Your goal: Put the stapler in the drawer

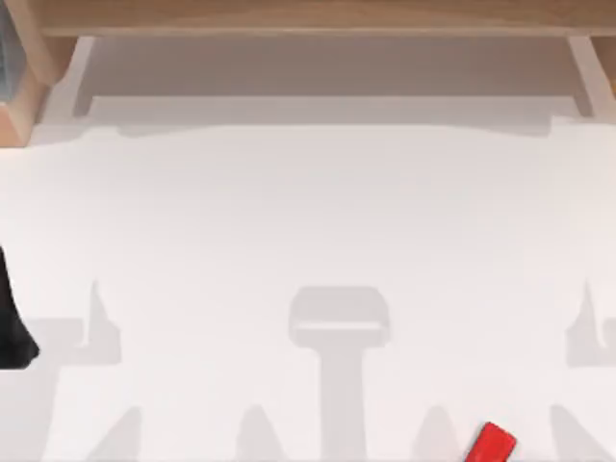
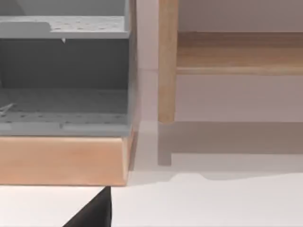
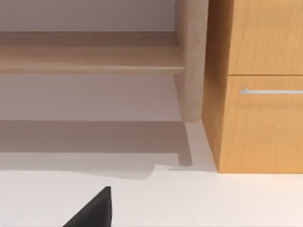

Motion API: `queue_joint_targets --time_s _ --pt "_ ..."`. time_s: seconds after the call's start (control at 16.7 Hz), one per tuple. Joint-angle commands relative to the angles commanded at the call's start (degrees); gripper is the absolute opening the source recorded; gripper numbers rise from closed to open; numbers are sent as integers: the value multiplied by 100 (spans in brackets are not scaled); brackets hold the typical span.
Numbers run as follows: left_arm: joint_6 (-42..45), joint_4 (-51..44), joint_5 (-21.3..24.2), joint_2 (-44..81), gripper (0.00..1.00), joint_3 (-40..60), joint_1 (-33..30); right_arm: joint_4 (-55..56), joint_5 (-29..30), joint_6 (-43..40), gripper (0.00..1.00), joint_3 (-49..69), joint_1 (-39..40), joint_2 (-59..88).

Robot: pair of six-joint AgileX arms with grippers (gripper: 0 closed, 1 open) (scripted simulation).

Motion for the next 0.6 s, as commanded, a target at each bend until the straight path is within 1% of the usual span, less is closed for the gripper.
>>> queue_joint_targets --time_s 0.18,0.3,0.42,0.6 --pt "0 0 0 0 100 0 0 32 -22 -47 100 29 -4 57" --pt "0 0 0 0 100 0 0 199 -122 -283 100 180 -39 351" --pt "0 0 0 0 100 0 0 497 -270 -688 100 449 -121 886" --pt "0 0 0 0 100 0 0 1158 -536 -1552 100 1050 -347 2096"
